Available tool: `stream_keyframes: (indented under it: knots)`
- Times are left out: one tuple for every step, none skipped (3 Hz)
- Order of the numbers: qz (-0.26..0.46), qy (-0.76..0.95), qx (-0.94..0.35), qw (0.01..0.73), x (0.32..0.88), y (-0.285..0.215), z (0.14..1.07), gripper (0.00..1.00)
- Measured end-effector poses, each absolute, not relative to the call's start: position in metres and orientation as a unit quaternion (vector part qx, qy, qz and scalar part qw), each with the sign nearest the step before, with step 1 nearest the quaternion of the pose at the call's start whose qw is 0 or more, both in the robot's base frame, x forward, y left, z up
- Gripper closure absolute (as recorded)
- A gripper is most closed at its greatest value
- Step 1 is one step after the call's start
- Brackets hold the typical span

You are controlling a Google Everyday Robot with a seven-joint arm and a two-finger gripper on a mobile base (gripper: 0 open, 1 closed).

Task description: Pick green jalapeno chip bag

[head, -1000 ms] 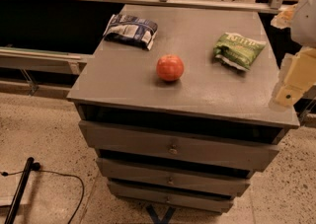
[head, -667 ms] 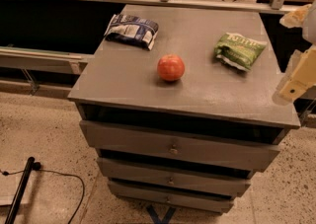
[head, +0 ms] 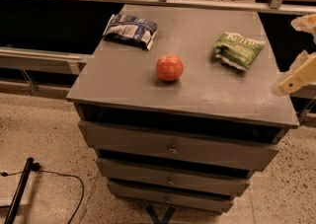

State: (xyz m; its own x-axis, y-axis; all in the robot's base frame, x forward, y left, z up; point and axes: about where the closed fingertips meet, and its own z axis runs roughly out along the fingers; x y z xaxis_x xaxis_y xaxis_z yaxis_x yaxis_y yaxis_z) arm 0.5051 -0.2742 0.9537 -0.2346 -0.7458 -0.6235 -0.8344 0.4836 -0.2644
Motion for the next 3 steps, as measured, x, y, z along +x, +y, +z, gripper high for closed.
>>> stream_keyframes:
  knots:
    - [0.024, 0.810, -0.456, 0.367, 0.511, -0.300, 0.942, 0.00]
    - [-0.001, 0.840, -0.384, 0.383, 0.522, -0.323, 0.928, 0.00]
    - [-0.001, 0.840, -0.384, 0.383, 0.522, -0.323, 0.928, 0.00]
